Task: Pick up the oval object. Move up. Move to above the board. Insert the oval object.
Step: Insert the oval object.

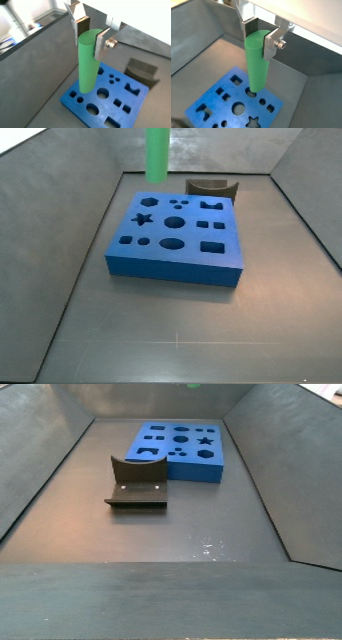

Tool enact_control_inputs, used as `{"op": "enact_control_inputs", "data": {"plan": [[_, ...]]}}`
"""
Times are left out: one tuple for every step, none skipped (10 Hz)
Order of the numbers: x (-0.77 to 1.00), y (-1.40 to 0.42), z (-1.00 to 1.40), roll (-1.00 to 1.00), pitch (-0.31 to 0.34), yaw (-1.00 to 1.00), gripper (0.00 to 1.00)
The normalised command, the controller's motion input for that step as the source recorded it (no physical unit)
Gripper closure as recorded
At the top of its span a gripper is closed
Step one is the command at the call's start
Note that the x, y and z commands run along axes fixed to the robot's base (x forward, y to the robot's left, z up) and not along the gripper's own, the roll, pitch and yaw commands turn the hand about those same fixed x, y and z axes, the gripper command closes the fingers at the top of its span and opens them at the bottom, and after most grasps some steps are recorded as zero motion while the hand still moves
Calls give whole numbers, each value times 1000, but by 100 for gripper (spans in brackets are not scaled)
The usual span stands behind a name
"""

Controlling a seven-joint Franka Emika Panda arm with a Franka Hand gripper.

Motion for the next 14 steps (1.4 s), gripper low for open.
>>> {"op": "enact_control_inputs", "data": {"plan": [[0,0,-326,-14,0,-1000,100],[0,0,-334,-11,0,-1000,100],[0,0,-320,-20,0,-1000,100],[14,0,-260,-44,0,-1000,100],[20,0,-257,-49,0,-1000,100],[80,0,-226,-67,-34,-971,100],[160,0,-200,-86,-61,-906,100],[206,0,-200,-96,-93,-854,100],[157,0,-229,-80,-76,-894,100],[160,0,-231,-69,-46,-909,100],[120,0,-254,-59,-36,-943,100],[0,0,-311,-24,-6,-1000,100],[0,0,-326,-19,0,-1000,100],[0,0,-334,-16,0,-1000,100]]}}
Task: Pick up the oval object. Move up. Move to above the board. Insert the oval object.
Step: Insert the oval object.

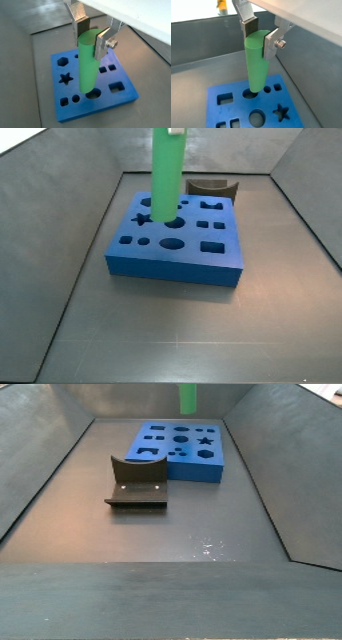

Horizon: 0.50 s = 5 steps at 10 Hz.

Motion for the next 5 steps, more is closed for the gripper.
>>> {"op": "enact_control_inputs", "data": {"plan": [[0,0,-331,-16,0,-1000,100],[0,0,-297,-30,-10,-1000,100],[29,0,-209,-63,-24,-1000,100],[66,0,-171,-77,-21,-997,100],[134,0,-177,-76,-13,-937,100]]}}
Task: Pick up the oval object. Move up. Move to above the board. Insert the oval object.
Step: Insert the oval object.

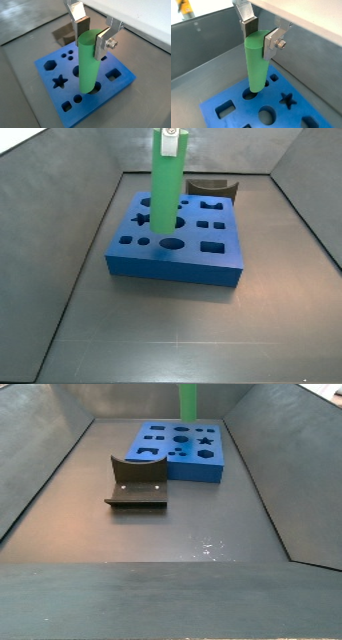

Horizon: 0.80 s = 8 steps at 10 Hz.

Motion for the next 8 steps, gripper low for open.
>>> {"op": "enact_control_inputs", "data": {"plan": [[311,-6,-166,-73,0,-789,100],[260,51,0,0,0,-271,100],[71,-3,0,0,0,0,100],[263,0,-137,0,0,86,100],[151,-86,-223,0,0,20,100],[69,-100,-217,0,0,6,100],[3,-60,-214,0,0,0,100],[0,-71,-217,0,0,0,100]]}}
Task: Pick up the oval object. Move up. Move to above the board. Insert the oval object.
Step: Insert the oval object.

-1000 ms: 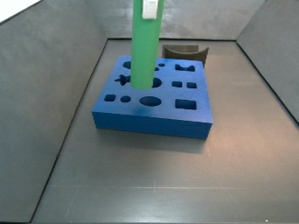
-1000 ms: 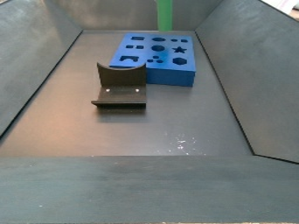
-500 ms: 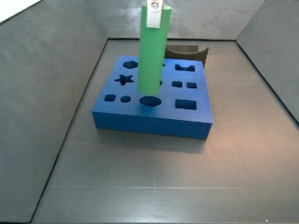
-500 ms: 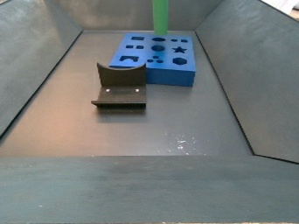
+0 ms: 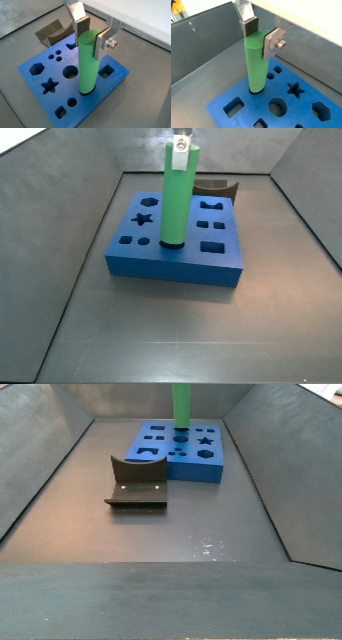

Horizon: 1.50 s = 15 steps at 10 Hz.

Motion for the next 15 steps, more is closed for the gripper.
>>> {"op": "enact_control_inputs", "data": {"plan": [[0,-34,-226,0,0,0,100],[0,0,-226,0,0,3,100],[29,0,-217,0,0,14,100],[49,0,-257,0,0,17,100],[0,0,-323,0,0,0,100],[0,-51,-434,17,0,0,100],[-60,0,-520,6,0,0,100],[-369,0,-600,51,13,0,100],[-371,0,-606,64,46,0,100],[-457,0,-571,93,51,-23,100],[-454,0,-483,104,97,-74,100],[-274,0,-397,89,131,-23,100],[-89,0,-151,26,107,-9,100],[0,0,-57,0,0,0,100],[123,-9,-160,104,154,126,100]]}}
